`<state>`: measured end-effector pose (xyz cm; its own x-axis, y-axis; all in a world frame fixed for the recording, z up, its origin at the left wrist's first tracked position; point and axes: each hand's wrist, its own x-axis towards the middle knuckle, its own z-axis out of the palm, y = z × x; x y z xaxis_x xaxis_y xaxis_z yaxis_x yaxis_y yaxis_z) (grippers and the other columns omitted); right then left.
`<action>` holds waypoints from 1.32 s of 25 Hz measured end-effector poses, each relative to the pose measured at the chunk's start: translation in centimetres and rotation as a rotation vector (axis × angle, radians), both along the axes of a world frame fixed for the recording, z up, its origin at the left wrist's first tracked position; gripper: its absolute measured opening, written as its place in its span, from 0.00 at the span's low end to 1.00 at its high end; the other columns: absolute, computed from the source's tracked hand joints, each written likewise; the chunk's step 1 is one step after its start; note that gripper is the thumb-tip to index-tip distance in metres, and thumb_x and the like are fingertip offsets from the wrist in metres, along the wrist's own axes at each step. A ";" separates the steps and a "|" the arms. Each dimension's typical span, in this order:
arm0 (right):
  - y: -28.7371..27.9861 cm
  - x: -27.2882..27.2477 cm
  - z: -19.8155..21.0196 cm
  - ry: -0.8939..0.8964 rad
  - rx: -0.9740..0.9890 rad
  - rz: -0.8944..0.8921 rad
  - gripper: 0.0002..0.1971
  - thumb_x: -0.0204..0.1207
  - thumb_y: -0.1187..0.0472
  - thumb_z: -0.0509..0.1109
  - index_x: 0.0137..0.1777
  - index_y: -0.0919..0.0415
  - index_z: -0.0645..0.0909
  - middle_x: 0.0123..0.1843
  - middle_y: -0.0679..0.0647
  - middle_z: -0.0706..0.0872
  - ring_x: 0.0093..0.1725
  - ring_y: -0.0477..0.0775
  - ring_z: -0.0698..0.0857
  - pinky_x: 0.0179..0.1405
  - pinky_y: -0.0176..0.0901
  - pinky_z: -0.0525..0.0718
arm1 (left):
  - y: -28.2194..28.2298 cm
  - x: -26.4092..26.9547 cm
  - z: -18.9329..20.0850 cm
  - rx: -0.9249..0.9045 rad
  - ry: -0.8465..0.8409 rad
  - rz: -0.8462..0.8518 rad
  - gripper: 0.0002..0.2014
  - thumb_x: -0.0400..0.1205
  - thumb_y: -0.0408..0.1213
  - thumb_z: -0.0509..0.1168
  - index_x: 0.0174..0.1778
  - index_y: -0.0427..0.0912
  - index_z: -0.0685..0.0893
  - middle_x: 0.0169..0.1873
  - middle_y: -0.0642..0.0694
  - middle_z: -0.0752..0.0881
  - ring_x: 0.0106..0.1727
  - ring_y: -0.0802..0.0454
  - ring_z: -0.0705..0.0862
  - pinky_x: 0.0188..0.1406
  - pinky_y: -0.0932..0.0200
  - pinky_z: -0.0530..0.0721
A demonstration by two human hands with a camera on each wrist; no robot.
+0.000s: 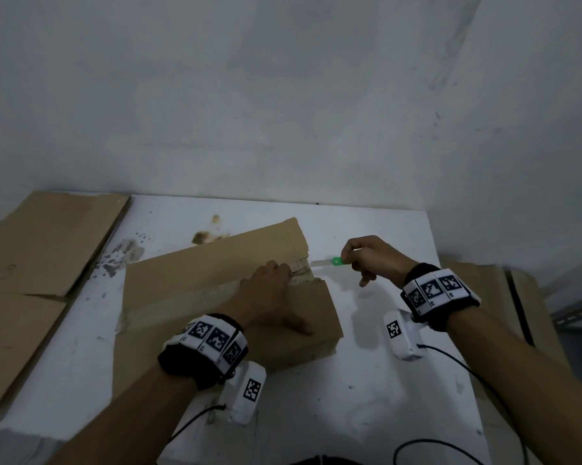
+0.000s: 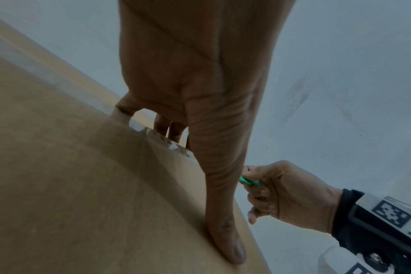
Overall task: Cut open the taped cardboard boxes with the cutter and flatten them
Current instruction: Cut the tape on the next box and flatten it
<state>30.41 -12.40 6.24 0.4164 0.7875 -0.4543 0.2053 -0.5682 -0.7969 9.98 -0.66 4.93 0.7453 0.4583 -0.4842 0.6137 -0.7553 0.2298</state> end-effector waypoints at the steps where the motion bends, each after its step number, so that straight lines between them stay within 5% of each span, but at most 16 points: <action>1: 0.0 -0.1 0.0 0.007 -0.001 0.003 0.09 0.81 0.69 0.63 0.40 0.63 0.82 0.32 0.56 0.73 0.24 0.50 0.70 0.28 0.42 0.80 | 0.2 -0.1 0.0 -0.018 -0.007 -0.013 0.50 0.58 0.71 0.79 0.69 0.47 0.70 0.59 0.50 0.72 0.62 0.48 0.72 0.66 0.40 0.78; 9: -0.1 -1.8 -1.5 -0.063 -0.037 0.113 0.07 0.85 0.62 0.65 0.46 0.62 0.82 0.34 0.57 0.75 0.25 0.51 0.72 0.23 0.38 0.78 | 1.3 -0.3 0.5 -0.081 -0.033 -0.106 0.49 0.63 0.62 0.82 0.74 0.45 0.69 0.64 0.47 0.72 0.63 0.49 0.72 0.62 0.51 0.76; 16: -0.1 -0.7 -1.4 -0.065 -0.035 0.126 0.09 0.83 0.67 0.65 0.43 0.61 0.84 0.38 0.57 0.77 0.38 0.53 0.75 0.26 0.41 0.82 | 1.3 0.0 0.4 -0.081 -0.016 -0.128 0.46 0.62 0.62 0.82 0.70 0.46 0.69 0.59 0.49 0.71 0.57 0.51 0.70 0.58 0.50 0.76; 24: -1.7 -0.8 -2.3 0.081 -0.140 0.169 0.10 0.84 0.66 0.65 0.42 0.61 0.85 0.31 0.56 0.73 0.20 0.48 0.69 0.25 0.41 0.77 | 1.4 -0.3 0.6 -0.063 -0.048 -0.137 0.49 0.63 0.63 0.82 0.73 0.46 0.66 0.54 0.53 0.68 0.54 0.51 0.70 0.54 0.52 0.73; 33: -4.2 -1.2 -2.2 0.130 -0.113 0.142 0.08 0.82 0.68 0.66 0.42 0.65 0.84 0.30 0.57 0.73 0.17 0.48 0.67 0.27 0.44 0.74 | 1.7 -0.6 0.2 -0.053 -0.059 -0.104 0.50 0.61 0.67 0.81 0.75 0.51 0.68 0.69 0.51 0.75 0.67 0.48 0.76 0.67 0.46 0.78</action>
